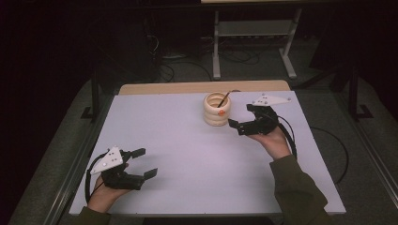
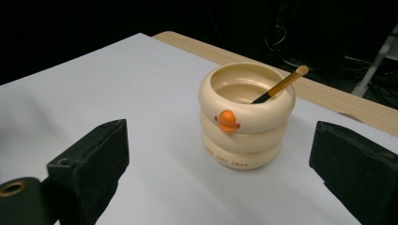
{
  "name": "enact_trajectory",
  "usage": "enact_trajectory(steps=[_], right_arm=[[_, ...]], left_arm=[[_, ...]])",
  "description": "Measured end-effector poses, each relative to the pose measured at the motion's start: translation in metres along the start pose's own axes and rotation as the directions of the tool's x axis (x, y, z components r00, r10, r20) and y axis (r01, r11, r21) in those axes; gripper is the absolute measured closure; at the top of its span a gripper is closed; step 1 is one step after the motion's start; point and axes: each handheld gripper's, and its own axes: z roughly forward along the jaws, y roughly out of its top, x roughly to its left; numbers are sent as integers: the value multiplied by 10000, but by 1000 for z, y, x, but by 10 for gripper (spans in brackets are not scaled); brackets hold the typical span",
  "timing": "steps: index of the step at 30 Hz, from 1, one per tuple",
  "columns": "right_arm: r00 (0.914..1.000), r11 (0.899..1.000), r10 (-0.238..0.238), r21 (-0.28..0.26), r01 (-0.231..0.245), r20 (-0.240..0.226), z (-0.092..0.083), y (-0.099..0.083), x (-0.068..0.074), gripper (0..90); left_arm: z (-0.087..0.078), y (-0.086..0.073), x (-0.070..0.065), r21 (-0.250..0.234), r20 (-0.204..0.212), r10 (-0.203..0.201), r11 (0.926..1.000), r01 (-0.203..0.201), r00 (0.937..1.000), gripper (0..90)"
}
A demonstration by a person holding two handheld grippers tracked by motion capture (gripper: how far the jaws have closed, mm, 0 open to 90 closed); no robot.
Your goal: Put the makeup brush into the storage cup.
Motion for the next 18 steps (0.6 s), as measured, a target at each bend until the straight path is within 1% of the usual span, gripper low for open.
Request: enact_trajectory(steps=[3, 5, 9, 10, 11, 12, 13, 18], right_arm=[[10000, 10000, 25, 20, -25, -97, -4, -5, 1, 43], [9999, 10000, 74, 2, -74, -153, -7, -8, 1, 38], [9993, 9997, 205, -160, -210, -299, -16, -15, 3, 40], [9995, 9997, 152, -161, -157, -284, -18, -16, 4, 40], [9996, 9998, 128, -139, -131, -261, -20, -18, 5, 37], [9996, 9999, 122, -78, -124, -257, -22, -18, 6, 32], [9996, 9998, 82, -176, -86, -257, -25, -20, 7, 35], [9997, 9993, 86, -356, -93, -213, -35, -26, 10, 35]], left_arm=[[-2, 0, 0, 67, -51, 42, 10000, -42, 10000, 144], [-1, 0, -1, -18, -32, 23, 10000, -23, 10000, 144], [-1, 1, -2, 115, 33, 182, 9998, -182, 9998, 144], [-1, 0, -1, 140, 59, 325, 9994, -326, 9995, 143], [-1, 0, -1, 95, 53, 172, 9998, -172, 9998, 144], [-1, 0, 0, 92, 54, 103, 9999, -104, 9999, 144], [-1, -1, 0, 62, 59, 36, 10000, -37, 10000, 144], [-1, -1, -1, 52, 55, 20, 10000, -20, 10000, 144]])
